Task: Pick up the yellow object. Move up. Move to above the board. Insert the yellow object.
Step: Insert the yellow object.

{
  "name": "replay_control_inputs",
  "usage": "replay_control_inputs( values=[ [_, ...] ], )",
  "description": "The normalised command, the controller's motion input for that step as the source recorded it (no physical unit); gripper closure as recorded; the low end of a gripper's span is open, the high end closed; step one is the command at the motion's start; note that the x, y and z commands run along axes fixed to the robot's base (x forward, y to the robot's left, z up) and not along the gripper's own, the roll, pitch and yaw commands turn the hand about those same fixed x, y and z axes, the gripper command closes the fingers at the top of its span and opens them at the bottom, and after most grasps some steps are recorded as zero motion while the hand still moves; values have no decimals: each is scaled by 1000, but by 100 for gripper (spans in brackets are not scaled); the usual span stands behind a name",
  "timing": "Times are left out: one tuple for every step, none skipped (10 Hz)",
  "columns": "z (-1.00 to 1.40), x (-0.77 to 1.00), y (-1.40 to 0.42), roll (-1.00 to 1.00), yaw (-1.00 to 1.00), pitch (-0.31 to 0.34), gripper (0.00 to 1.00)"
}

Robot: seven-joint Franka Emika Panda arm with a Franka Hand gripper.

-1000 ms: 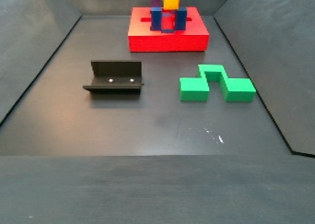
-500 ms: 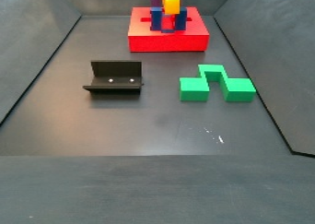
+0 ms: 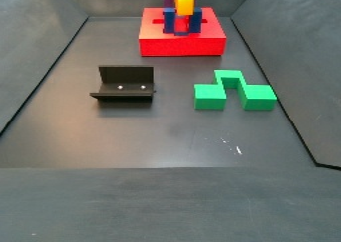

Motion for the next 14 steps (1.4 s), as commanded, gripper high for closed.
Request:
replay_control_inputs(
  values=[
    [-69, 69, -37, 59, 14, 0, 100],
    [-63, 91, -40, 56, 14, 0, 100],
    [-129, 0, -3, 47, 6, 0, 100],
    [-94, 0, 0, 4, 0, 0, 100],
    [-51, 0, 0, 17, 0, 0, 100],
    [-40, 0, 0, 0, 31, 0, 100],
    [-46, 31, 0, 0, 0, 0, 100],
    [0, -180, 0, 0, 0, 0, 100],
    [0, -237, 0, 0, 23, 0, 100],
    [-17, 0, 0, -6, 106, -14, 100],
    [-46, 180, -57, -27, 34, -11, 100],
    [-51, 303, -77, 0, 0, 0, 100],
    [-43, 337, -89, 0, 0, 0, 100],
    [-69, 311, -83, 0, 0, 4, 100]
  ],
)
